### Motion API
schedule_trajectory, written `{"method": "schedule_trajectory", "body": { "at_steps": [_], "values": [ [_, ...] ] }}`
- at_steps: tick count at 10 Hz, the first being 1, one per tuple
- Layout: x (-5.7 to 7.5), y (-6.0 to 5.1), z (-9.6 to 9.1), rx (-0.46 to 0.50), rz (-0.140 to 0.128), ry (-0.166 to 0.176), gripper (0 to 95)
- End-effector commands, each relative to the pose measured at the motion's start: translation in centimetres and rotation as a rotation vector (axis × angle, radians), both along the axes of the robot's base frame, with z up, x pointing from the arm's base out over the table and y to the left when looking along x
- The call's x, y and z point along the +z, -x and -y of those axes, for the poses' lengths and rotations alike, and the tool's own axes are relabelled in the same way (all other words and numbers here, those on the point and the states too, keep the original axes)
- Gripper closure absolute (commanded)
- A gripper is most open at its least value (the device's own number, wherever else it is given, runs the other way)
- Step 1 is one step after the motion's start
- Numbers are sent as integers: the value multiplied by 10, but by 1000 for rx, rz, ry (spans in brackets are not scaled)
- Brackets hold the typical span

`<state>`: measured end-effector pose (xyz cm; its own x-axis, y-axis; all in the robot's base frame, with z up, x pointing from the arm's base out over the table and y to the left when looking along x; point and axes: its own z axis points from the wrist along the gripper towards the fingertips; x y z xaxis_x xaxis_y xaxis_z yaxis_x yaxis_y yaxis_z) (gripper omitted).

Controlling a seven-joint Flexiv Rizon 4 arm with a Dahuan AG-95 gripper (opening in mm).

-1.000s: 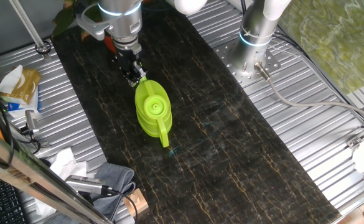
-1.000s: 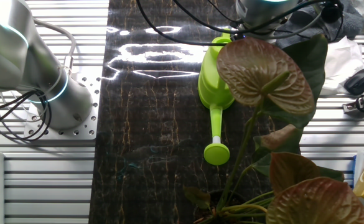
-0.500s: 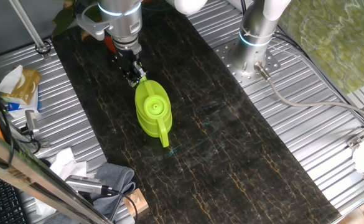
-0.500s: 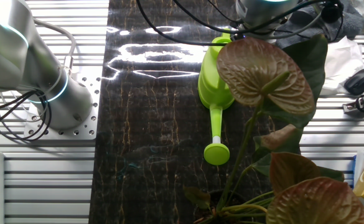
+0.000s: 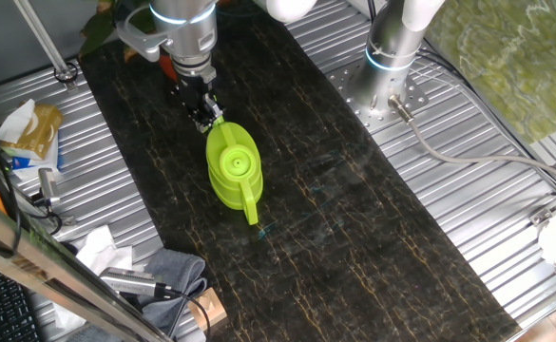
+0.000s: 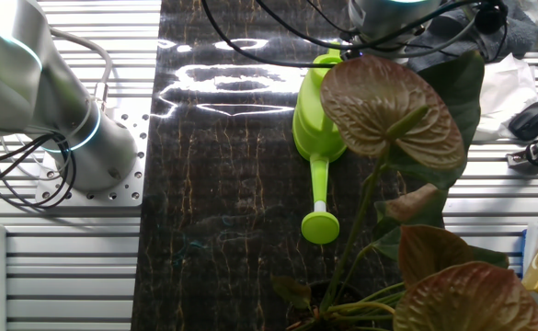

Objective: Water the plant

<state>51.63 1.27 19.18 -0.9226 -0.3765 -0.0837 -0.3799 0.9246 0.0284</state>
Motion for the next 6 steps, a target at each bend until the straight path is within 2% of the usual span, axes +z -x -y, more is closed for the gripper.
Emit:
{"method": "schedule_trajectory", "body": {
  "at_steps": [1, 4, 6],
  "values": [
    [1, 0, 0, -2, -3, 6, 950],
    [2, -1, -1, -1, -4, 6, 950],
    [3, -3, -2, 11, -18, 16, 950]
  ]
}}
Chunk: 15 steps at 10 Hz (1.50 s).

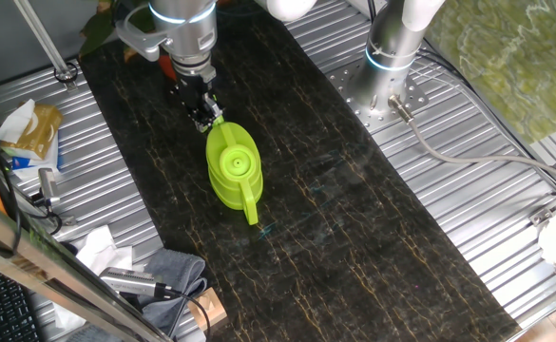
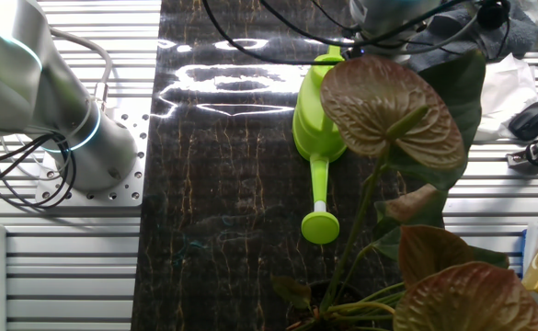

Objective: Water the plant

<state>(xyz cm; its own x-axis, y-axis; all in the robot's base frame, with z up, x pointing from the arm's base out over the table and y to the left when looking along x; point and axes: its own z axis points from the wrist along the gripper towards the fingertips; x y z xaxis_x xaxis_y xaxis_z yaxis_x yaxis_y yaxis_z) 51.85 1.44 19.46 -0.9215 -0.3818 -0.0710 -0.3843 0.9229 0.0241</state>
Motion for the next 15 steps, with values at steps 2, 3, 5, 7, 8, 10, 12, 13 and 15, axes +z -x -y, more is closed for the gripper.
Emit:
{"method": "schedule_trajectory", "body": {
  "at_steps": [2, 3, 5, 7, 8, 10, 12, 13, 15],
  "values": [
    [1, -1, 0, 32, -17, 10, 950],
    [1, -2, -1, 41, -16, 10, 950],
    [3, -5, -3, 45, -13, 11, 950],
    [7, -10, -6, 43, -10, 12, 950],
    [7, -10, -7, 35, -11, 11, 950],
    [8, -13, -10, 6, -11, -6, 950],
    [14, -23, -19, -17, -23, -6, 950],
    [17, -28, -28, -31, -38, 0, 950],
    [14, -31, -38, -57, -41, 1, 950]
  ]
}}
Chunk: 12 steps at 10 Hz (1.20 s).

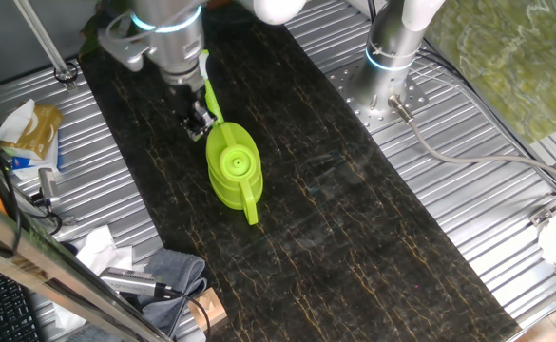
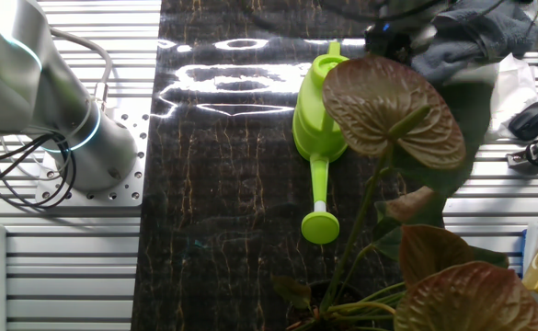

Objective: Water the plant

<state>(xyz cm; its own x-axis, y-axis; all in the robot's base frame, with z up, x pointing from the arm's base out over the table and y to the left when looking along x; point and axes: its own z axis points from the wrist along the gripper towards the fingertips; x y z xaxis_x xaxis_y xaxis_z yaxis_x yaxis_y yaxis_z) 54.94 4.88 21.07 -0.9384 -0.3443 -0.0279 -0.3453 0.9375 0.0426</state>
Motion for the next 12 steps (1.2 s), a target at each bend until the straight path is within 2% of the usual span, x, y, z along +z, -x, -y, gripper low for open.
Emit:
{"method": "schedule_trajectory", "body": {
  "at_steps": [1, 4, 6, 7, 11, 12],
  "values": [
    [-4, 0, -10, -26, 6, 3, 950],
    [-10, 1, -21, -9, 0, 21, 950],
    [-14, 2, -28, 57, -1, 66, 950],
    [-16, 3, -33, 122, -8, 96, 950],
    [-18, 5, -39, 257, -9, 121, 950],
    [-17, 6, -40, 298, -12, 138, 950]
  ]
}}
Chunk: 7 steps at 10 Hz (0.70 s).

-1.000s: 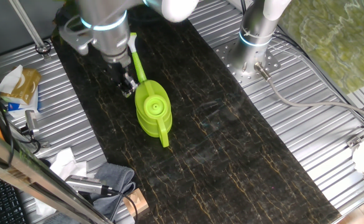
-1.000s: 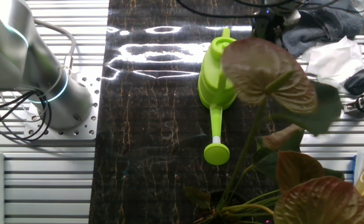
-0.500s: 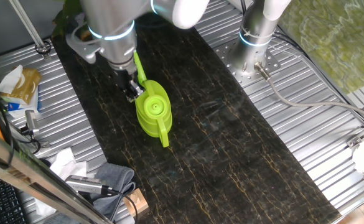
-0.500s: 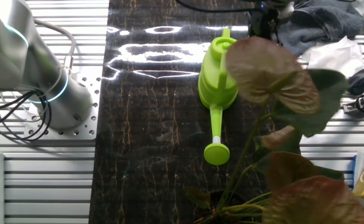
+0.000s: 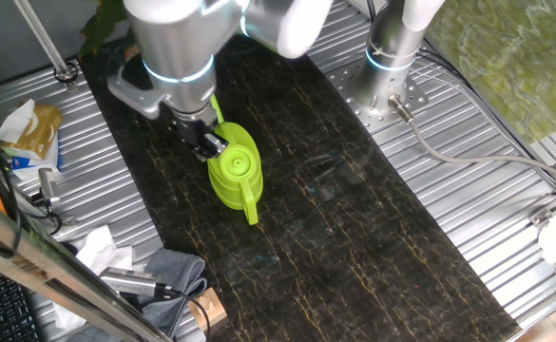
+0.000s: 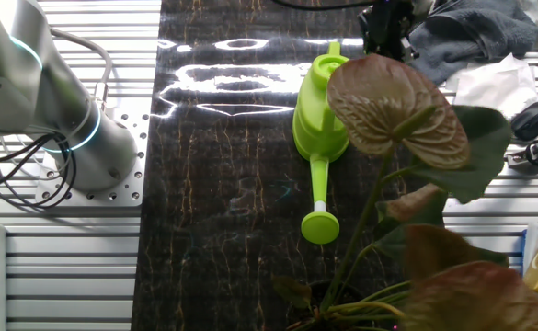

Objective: Water the plant

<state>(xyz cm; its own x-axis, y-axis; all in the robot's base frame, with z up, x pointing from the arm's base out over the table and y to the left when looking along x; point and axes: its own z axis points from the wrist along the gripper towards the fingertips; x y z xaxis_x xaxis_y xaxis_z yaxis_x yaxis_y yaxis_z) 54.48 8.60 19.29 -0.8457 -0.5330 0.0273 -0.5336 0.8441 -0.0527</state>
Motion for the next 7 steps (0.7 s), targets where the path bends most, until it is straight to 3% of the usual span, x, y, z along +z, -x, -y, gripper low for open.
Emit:
{"method": "schedule_trajectory", "body": {
  "at_steps": [1, 2, 3, 7],
  "values": [
    [2, 2, -3, 127, -9, 48, 950],
    [3, 3, -4, 156, -12, 62, 950],
    [4, 5, -4, 192, -15, 76, 760],
    [2, 12, -2, 275, -15, 79, 760]
  ]
}}
